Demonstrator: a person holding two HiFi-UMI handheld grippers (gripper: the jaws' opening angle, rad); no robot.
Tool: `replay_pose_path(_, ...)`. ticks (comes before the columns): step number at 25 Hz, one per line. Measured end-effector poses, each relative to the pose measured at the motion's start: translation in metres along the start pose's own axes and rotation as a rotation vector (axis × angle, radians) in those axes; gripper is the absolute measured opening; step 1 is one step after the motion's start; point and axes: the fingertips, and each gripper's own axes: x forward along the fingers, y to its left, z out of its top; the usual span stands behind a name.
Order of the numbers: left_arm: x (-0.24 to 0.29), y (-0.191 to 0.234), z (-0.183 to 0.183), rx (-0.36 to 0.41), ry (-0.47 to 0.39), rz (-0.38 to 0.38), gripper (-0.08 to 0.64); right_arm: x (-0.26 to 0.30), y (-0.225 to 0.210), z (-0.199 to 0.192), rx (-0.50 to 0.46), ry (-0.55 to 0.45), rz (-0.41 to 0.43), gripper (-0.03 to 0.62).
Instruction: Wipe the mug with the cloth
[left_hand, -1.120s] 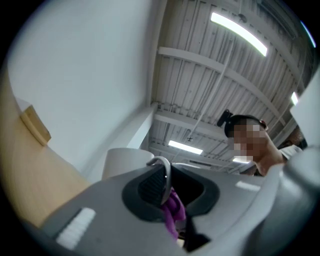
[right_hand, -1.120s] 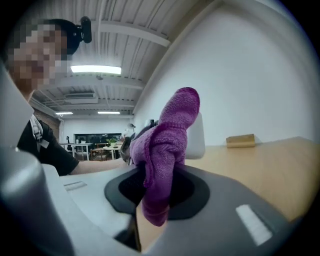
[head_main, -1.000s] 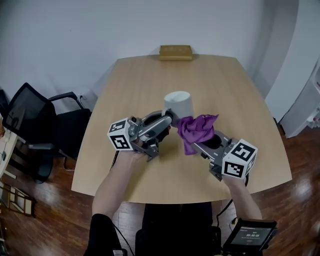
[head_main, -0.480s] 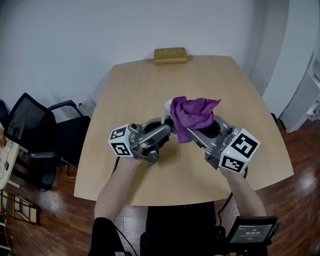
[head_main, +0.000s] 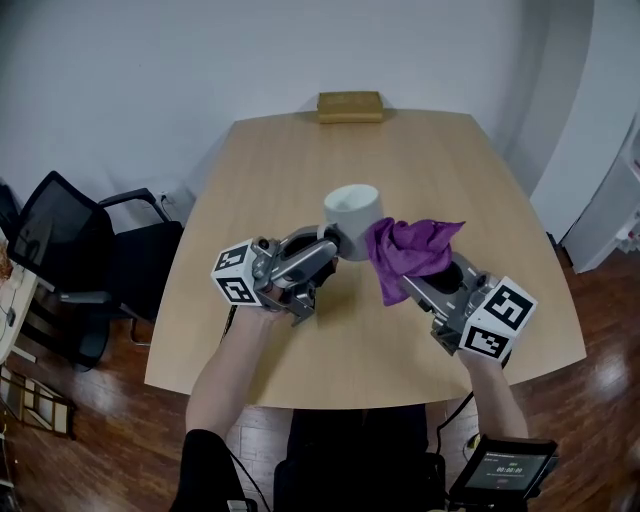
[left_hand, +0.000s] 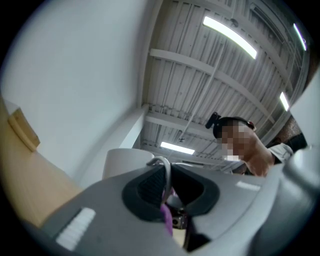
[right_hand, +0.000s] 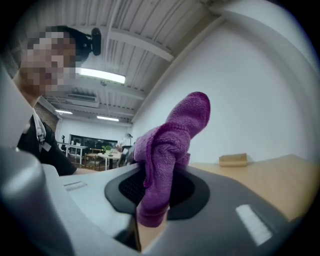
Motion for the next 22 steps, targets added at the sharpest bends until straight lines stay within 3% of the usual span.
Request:
replay_pose_path(3,0.0,-0.001,-0.004,0.001,0.027,-0.006,0.057,0.001,0.003,0.06,-0.105,-0.148,-0.019,0.08)
replay_pose_path(5,0.001,-0.003,-0.008,0.003,0.048,-0.014,0.058,0.012,0.006,0.076,-0.155,-0.168,-0.017,0.08)
replay_pose_path(8,0.004,-0.007,-0.013,0.011,0.064,-0.025,0.06,0.031,0.011,0.059,-0.171,-0.1,0.012,0.081)
replay_pose_path(16,-0.005,-0.009,0.007,0.019,-0.018,-0.038,0.057,0.02,0.01,-0.035,-0.042,0.115,0.044,0.08)
replay_pose_path(19,-0.006,-0.011,0.012,0.021,-0.042,-0.058,0.057,0.007,0.0,-0.026,0.007,0.074,0.022,0.08)
replay_pose_path(22,-0.008,-0.012,0.012,0.018,-0.042,-0.068,0.057,-0.004,-0.007,0.015,0.01,-0.057,-0.007,0.08)
